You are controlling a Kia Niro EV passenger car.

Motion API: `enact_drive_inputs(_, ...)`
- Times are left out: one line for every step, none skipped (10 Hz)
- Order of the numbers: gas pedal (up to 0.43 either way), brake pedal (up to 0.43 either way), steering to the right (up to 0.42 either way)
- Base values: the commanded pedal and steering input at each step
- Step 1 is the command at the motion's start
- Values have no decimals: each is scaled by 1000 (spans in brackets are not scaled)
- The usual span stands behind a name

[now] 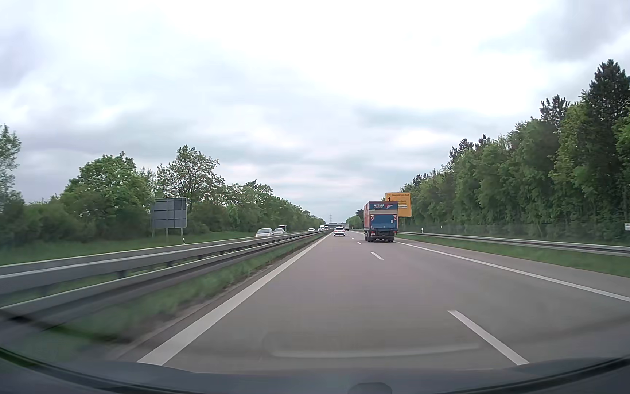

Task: Follow the waypoints while adhering to traffic rules and regulations

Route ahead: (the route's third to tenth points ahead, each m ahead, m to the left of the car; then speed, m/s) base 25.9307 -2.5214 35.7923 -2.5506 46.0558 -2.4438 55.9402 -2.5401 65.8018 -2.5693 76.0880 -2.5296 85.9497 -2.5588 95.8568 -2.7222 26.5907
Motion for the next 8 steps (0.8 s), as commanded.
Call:
enact_drive_inputs(0, 0, 0)
enact_drive_inputs(0, 0, -1)
enact_drive_inputs(0, 0, -1)
enact_drive_inputs(0, 0, -1)
enact_drive_inputs(0, 0, -1)
enact_drive_inputs(0, 0, -1)
enact_drive_inputs(0, 0, 0)
enact_drive_inputs(0, 0, -1)
